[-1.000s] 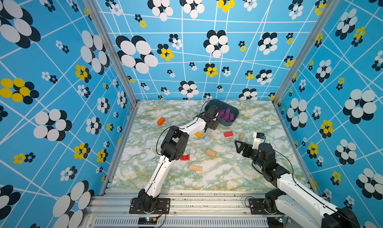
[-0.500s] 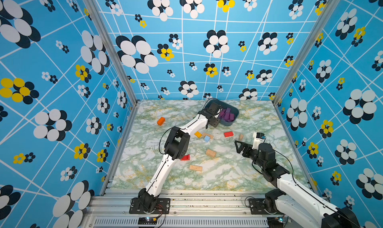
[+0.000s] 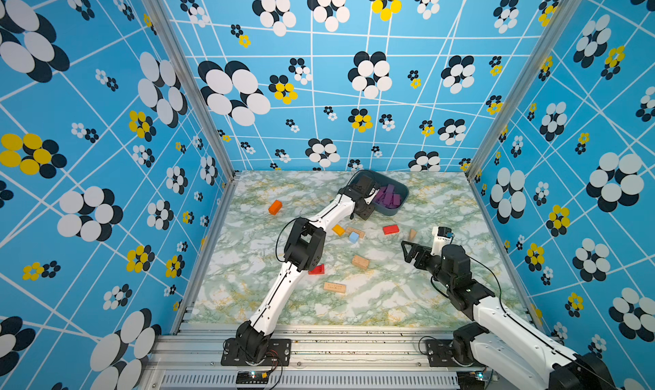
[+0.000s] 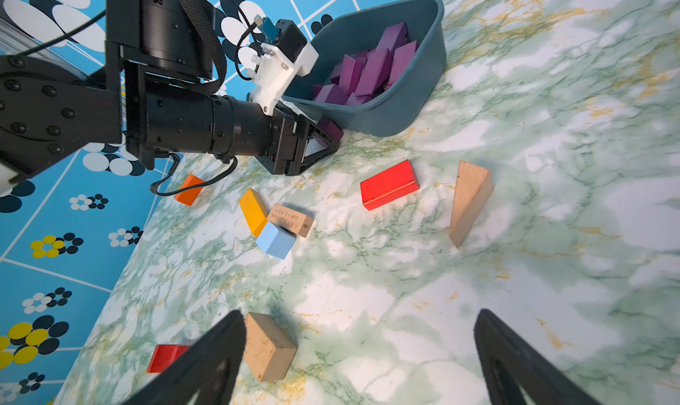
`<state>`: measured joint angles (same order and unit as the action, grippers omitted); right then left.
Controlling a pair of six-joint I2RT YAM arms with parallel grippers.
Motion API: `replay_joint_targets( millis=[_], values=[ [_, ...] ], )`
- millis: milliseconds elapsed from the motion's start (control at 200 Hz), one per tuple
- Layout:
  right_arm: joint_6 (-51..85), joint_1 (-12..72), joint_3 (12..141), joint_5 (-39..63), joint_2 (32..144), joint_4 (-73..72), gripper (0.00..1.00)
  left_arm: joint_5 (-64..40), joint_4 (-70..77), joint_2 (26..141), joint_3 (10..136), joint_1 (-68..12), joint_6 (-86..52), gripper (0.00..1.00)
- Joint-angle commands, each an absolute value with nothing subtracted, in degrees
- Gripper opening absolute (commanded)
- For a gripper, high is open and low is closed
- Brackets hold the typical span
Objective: Pick purple bricks into the storage bin
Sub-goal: Pick up the building block from the center of the board.
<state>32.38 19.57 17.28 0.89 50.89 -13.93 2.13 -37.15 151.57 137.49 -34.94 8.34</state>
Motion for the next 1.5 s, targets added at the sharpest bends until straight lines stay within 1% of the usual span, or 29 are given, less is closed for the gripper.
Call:
replay_joint_targets(
  millis=[0, 75, 205, 415, 440, 450, 470, 640, 760, 864, 959, 1154, 1229, 1399, 1494],
  values=[
    [32.08, 19.16, 16.66, 0.62, 51.16, -13.05, 0.99, 1.79, -38.38, 153.78, 140.47, -34.72, 9.4, 0.61],
    [32.24, 19.16, 16.64, 0.62, 51.25, -13.01, 0.99, 1.98, -38.98, 154.45, 141.7, -34.77, 9.41, 0.66],
    [32.26, 19.11, 16.65, 0.55, 51.24, -12.84, 0.99, 2.11, -39.55, 155.04, 142.66, -34.72, 9.49, 0.66],
    [32.26, 19.14, 16.63, 0.13, 51.46, -12.92, 0.99, 0.9, -40.29, 155.44, 143.61, -34.37, 9.47, 0.45],
    [32.26, 19.16, 16.61, 0.09, 51.5, -12.9, 0.99, 0.65, -40.36, 155.41, 143.61, -34.32, 9.45, 0.44],
    [32.26, 19.09, 16.61, 0.09, 51.5, -12.98, 0.99, 0.54, -40.37, 155.46, 143.64, -34.29, 9.48, 0.41],
    [32.26, 19.15, 16.65, 0.01, 51.6, -13.01, 0.99, 0.32, -40.38, 155.47, 143.61, -34.28, 9.49, 0.38],
    [32.52, 19.16, 16.61, -0.16, 51.81, -12.92, 0.99, -0.39, -40.52, 155.31, 143.75, -34.28, 9.99, 0.29],
    [32.5, 19.16, 16.53, -0.42, 51.76, -12.72, 0.99, -0.59, -40.9, 155.17, 143.67, -34.45, 10.63, 0.26],
    [32.52, 19.12, 16.62, -0.39, 51.43, -12.58, 0.99, 0.07, -42.55, 154.5, 143.19, -34.69, 10.9, 0.22],
    [32.61, 19.13, 16.65, -0.47, 51.2, -12.56, 0.99, 0.6, -41.18, 151.34, 137.56, -34.85, 11.24, 0.21],
    [32.61, 19.13, 16.62, -1.04, 51.5, -12.73, 0.99, 0.38, -28.33, 139.09, 116.9, -35.05, 10.9, 0.21],
    [32.83, 19.02, 16.65, -0.98, 51.92, -13.0, 0.99, 0.1, -23.87, 134.66, 110.74, -35.26, 10.88, 0.21],
    [33.13, 19.07, 16.96, -0.57, 52.86, -13.09, 0.99, 0.0, -19.6, 128.42, 105.07, -35.42, 9.67, 0.22],
    [33.13, 19.07, 16.97, -0.79, 52.7, -12.93, 0.99, -0.34, -14.76, 125.63, 102.4, -35.5, 8.51, 0.22]
  ],
)
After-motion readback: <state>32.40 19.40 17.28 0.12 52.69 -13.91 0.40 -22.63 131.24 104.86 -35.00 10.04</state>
